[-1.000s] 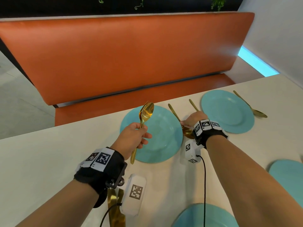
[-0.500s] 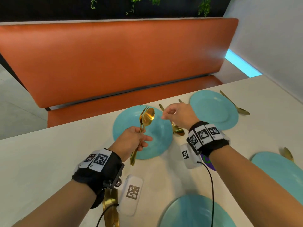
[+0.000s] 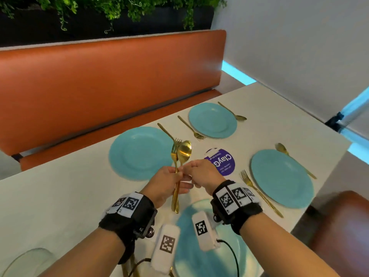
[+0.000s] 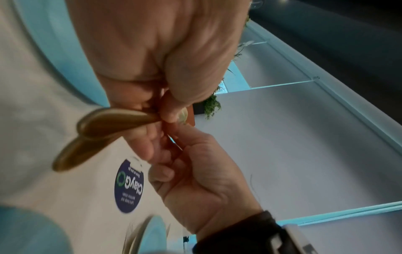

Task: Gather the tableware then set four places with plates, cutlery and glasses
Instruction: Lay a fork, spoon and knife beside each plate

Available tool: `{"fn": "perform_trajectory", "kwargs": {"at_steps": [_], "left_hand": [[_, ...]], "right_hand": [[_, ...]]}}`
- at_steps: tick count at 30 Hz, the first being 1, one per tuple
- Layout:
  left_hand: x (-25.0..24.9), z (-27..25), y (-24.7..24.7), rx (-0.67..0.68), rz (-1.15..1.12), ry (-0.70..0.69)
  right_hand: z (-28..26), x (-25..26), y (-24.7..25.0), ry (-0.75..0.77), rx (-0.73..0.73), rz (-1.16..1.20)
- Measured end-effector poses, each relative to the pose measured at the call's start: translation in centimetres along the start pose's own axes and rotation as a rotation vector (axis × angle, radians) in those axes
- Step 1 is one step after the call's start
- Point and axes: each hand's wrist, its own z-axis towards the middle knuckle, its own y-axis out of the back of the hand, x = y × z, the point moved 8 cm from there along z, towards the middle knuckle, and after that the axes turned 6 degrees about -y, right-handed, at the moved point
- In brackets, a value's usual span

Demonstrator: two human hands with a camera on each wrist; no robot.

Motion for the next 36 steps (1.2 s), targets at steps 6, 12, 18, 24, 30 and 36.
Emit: {"fn": "perform_trajectory", "kwargs": {"at_steps": [6,12,18,24,30,36], "left_hand": [[2.3,-1.6,-1.9,-0.044,-0.014,0.025],[3.8,-3.0,-1.4,-0.127,-0.002,0.047],[4.2,-3.3,-1.6,-0.187,0.035,0.056],[4.4,-3.0,-0.9,-0.267,-0.001,0.053],[4.9,-3.1,0.2,-0.299,-0.016,0.046],[5.3,-3.1,0.8,-0.324,-0.016,0.046]], "right_hand": [[-4.3,-4.0,4.6,-0.038,-0.115,0.220],[-6.9,-9.6,12.9,-0.056,-0.364,0.179],[-6.3,-14.9,16.2,-0.211,-0.414,-0.317],[-4.4,-17.9,14.5,-0.307,-0.355,-0.551],[-3.3,-18.3,12.8,-0.285,-0.310,-0.587],[-2.0,-18.6,12.9,-0.286,-0.354,-0.569]]}}
